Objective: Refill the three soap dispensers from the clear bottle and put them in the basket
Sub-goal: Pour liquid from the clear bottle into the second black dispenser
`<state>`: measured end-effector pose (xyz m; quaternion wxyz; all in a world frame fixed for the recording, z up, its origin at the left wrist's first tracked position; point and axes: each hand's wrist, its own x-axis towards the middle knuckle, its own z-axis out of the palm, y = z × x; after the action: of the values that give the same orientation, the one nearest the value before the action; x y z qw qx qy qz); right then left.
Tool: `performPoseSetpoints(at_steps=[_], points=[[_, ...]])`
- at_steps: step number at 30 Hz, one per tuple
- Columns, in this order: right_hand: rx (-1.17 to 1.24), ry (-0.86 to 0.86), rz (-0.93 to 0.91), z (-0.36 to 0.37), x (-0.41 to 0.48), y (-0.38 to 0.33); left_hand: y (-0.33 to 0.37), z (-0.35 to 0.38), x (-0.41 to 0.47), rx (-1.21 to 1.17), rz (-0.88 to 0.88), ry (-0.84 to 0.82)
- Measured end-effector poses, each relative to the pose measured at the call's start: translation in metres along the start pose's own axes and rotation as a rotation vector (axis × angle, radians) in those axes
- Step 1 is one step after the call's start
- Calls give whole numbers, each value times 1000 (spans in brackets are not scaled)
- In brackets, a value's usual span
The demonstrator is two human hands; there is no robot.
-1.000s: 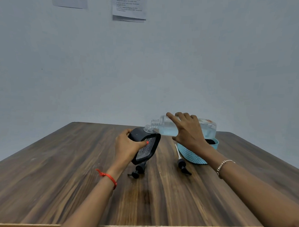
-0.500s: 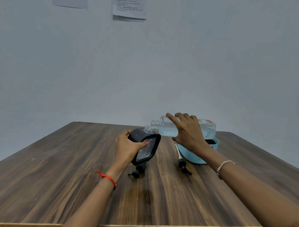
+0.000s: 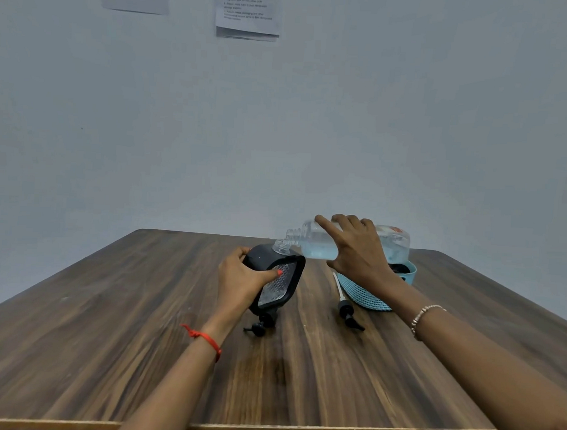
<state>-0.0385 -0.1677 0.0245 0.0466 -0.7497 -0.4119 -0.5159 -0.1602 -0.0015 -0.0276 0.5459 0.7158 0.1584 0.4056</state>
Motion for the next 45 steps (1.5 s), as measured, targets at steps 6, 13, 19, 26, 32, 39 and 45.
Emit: performPoseSetpoints(at_steps=[6,13,19,26,32,39,45], points=[[3,-1,-1,0,0,-1,-2,-1,0,10,-10,4],[-6,1,-10,0,1,-2,-1,-2,-3,17,-12,6],[-12,-4,-11,1,1,-3,-1,-3,-3,19,-23,16],[-1,-18,-9,1,2,-5,0,-5,-3,16,-34,23],[-2,-20,-13,1,2,-6,1,-7,-6,13,-39,15],[-7,-28,-16,0,2,-7,1,-7,-6,23,-50,21],[-18,-30,-23,1,1,-9,-1,-9,-8,18,-60,11]])
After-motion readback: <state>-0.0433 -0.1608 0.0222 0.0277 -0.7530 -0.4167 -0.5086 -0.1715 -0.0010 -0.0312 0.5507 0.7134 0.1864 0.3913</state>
